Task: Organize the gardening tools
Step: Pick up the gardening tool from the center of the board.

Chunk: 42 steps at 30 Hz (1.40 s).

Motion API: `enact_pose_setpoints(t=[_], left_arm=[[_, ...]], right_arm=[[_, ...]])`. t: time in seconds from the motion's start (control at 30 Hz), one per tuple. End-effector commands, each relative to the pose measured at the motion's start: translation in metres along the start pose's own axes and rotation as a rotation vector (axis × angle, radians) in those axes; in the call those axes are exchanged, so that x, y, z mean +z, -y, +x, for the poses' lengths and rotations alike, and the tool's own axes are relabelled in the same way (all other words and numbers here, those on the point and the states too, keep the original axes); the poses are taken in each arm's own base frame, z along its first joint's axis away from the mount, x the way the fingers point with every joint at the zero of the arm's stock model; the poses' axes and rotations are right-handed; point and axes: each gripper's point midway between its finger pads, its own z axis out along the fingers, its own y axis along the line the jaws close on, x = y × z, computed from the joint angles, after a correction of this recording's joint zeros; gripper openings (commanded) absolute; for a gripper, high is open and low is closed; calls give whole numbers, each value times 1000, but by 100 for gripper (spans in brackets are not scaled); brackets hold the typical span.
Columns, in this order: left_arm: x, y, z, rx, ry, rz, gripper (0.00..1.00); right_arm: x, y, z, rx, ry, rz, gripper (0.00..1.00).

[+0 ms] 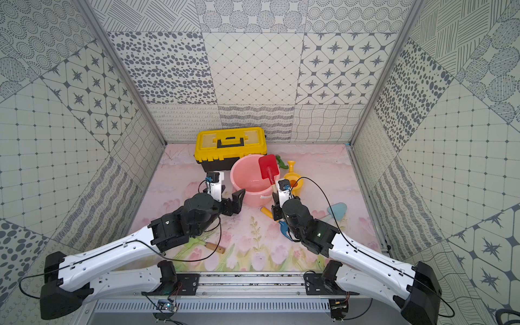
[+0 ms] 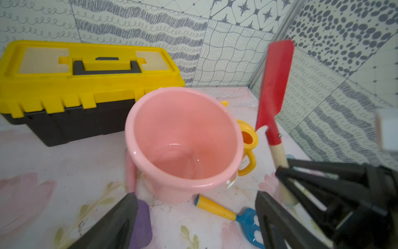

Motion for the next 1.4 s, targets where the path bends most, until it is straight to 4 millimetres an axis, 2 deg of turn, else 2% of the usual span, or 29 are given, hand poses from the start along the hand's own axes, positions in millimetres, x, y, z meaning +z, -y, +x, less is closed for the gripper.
enact_pose_setpoints(t=[0.0, 0.1, 0.27, 0.4, 0.5, 0.57, 0.6, 0.73, 0.83, 0.97, 1.0, 1.03, 1.07, 1.2, 1.23, 1.37], left_arm=[[23, 55, -17, -29, -103, 256, 81], [36, 69, -29, -8, -108, 287, 73], [44, 84, -47, 3, -104, 318, 60], [53, 83, -51, 4, -120, 301, 58], [60, 76, -51, -2, -131, 277, 50], [64, 70, -51, -12, -134, 261, 48], [65, 66, -51, -20, -136, 251, 45], [66, 61, -52, -31, -136, 248, 15], [66, 61, -52, -30, -134, 249, 1], [66, 62, -52, -35, -132, 257, 0], [66, 61, -53, -32, -130, 257, 0], [65, 60, -55, -29, -122, 251, 0], [64, 59, -58, -25, -112, 245, 0], [59, 51, -78, -29, -65, 221, 0], [58, 48, -84, -33, -53, 217, 0], [51, 41, -110, 4, 12, 198, 0]], right_arm=[[-2, -5, -18, -14, 71, 5, 9], [-4, -8, -16, -10, 62, -11, 9], [-8, -11, -19, -1, 65, -36, 9], [-14, -12, -23, 4, 78, -53, 9], [-15, -13, -23, 4, 80, -59, 9], [-14, -14, -23, 3, 79, -61, 9], [-15, -14, -23, 2, 79, -61, 9], [-14, -14, -22, 1, 79, -60, 9], [-14, -15, -22, 0, 79, -60, 9], [-15, -15, -23, 2, 82, -63, 11], [-15, -14, -23, 2, 83, -61, 18], [-15, -13, -24, 5, 86, -56, 38], [-15, -11, -24, 6, 86, -48, 51], [-18, -4, -25, 31, 97, -16, 93], [-19, -2, -26, 38, 102, -12, 96], [-21, 2, -28, 48, 111, 6, 97]])
